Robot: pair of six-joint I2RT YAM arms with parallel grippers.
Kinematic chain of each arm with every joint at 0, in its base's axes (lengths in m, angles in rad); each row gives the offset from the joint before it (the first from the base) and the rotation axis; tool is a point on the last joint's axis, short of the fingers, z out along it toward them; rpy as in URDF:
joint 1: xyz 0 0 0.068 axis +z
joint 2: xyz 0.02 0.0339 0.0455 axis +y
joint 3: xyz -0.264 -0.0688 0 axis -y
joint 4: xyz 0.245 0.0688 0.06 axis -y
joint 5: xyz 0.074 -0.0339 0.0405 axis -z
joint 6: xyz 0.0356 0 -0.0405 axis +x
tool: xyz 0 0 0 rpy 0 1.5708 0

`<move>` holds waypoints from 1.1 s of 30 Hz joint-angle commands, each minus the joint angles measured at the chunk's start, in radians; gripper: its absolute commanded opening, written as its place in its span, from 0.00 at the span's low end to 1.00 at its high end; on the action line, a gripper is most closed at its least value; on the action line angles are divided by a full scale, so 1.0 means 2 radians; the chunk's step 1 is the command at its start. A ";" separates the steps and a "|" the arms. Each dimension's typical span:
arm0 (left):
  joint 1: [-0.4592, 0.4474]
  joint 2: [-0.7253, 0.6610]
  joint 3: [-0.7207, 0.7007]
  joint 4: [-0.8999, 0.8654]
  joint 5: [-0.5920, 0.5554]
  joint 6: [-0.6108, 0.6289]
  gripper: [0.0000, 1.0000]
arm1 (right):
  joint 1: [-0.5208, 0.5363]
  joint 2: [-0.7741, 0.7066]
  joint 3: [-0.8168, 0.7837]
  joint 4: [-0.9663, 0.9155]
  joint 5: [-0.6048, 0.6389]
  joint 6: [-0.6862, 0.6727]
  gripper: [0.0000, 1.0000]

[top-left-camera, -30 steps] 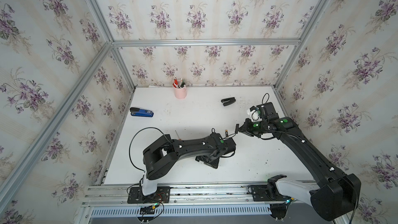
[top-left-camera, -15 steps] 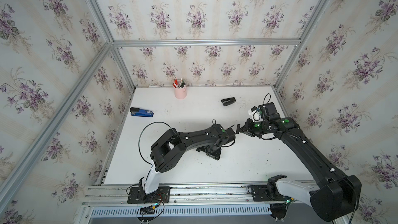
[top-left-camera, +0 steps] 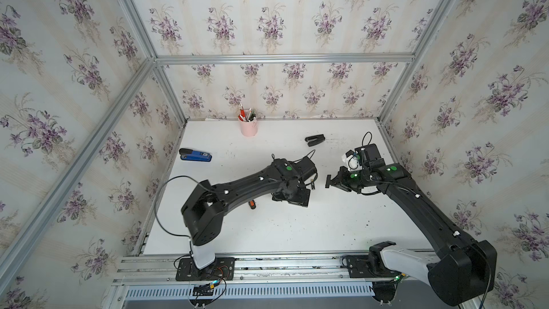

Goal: Remove the battery from the alarm
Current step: Adjust the alarm at the center of the board.

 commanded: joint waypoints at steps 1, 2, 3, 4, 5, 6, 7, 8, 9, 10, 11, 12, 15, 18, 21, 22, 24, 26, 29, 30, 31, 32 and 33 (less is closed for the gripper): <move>0.040 -0.055 -0.020 -0.005 0.015 0.002 0.92 | 0.000 -0.005 -0.009 0.035 -0.018 0.014 0.00; 0.057 -0.069 -0.031 -0.004 0.010 0.010 0.92 | 0.002 -0.005 -0.014 0.043 -0.022 0.018 0.00; 0.079 -0.080 -0.043 0.000 -0.003 0.021 0.92 | 0.013 -0.004 -0.020 0.057 -0.027 0.025 0.00; 0.103 -0.085 -0.057 0.014 -0.005 0.038 0.92 | 0.028 0.001 -0.022 0.071 -0.027 0.032 0.00; 0.125 -0.083 -0.065 0.022 0.000 0.050 0.92 | 0.045 0.009 -0.021 0.080 -0.023 0.037 0.00; 0.150 -0.077 -0.072 0.035 0.005 0.060 0.87 | 0.063 0.023 -0.018 0.088 -0.019 0.040 0.00; 0.170 -0.068 -0.079 0.050 0.007 0.073 0.79 | 0.076 0.038 -0.013 0.090 -0.014 0.040 0.00; 0.186 -0.059 -0.084 0.066 0.012 0.078 0.72 | 0.086 0.050 -0.007 0.090 -0.008 0.040 0.00; 0.201 -0.047 -0.088 0.085 0.025 0.083 0.62 | 0.091 0.059 -0.006 0.098 -0.003 0.041 0.00; 0.214 -0.031 -0.089 0.105 0.038 0.087 0.56 | 0.096 0.067 -0.007 0.109 -0.007 0.045 0.00; 0.222 -0.015 -0.084 0.112 0.044 0.089 0.49 | 0.098 0.074 -0.007 0.116 -0.008 0.049 0.00; 0.227 0.006 -0.074 0.115 0.048 0.095 0.43 | 0.100 0.083 -0.004 0.115 -0.003 0.050 0.00; 0.229 0.062 -0.042 0.114 0.044 0.105 0.38 | 0.113 0.108 0.005 0.112 0.013 0.052 0.00; 0.230 0.100 -0.031 0.126 0.042 0.103 0.37 | 0.142 0.132 0.011 0.128 0.019 0.060 0.00; 0.230 0.128 -0.022 0.129 0.051 0.099 0.37 | 0.146 0.153 0.006 0.143 0.029 0.081 0.00; 0.231 0.133 -0.023 0.134 0.057 0.095 0.36 | 0.147 0.158 0.007 0.143 0.033 0.087 0.00; 0.228 0.136 -0.028 0.143 0.065 0.092 0.36 | 0.147 0.161 0.006 0.150 0.043 0.094 0.00; 0.224 0.137 -0.035 0.149 0.070 0.090 0.36 | 0.147 0.167 0.010 0.143 0.051 0.098 0.00; 0.216 0.142 -0.043 0.159 0.089 0.080 0.36 | 0.147 0.175 0.010 0.142 0.052 0.104 0.00; 0.212 0.144 -0.043 0.158 0.091 0.077 0.36 | 0.147 0.173 0.008 0.146 0.052 0.111 0.00; 0.206 0.142 -0.048 0.162 0.093 0.076 0.35 | 0.149 0.173 0.006 0.149 0.055 0.114 0.00; 0.201 0.139 -0.054 0.166 0.094 0.074 0.35 | 0.149 0.171 0.006 0.145 0.059 0.115 0.00; 0.197 0.137 -0.059 0.167 0.094 0.072 0.35 | 0.148 0.172 0.007 0.139 0.066 0.116 0.00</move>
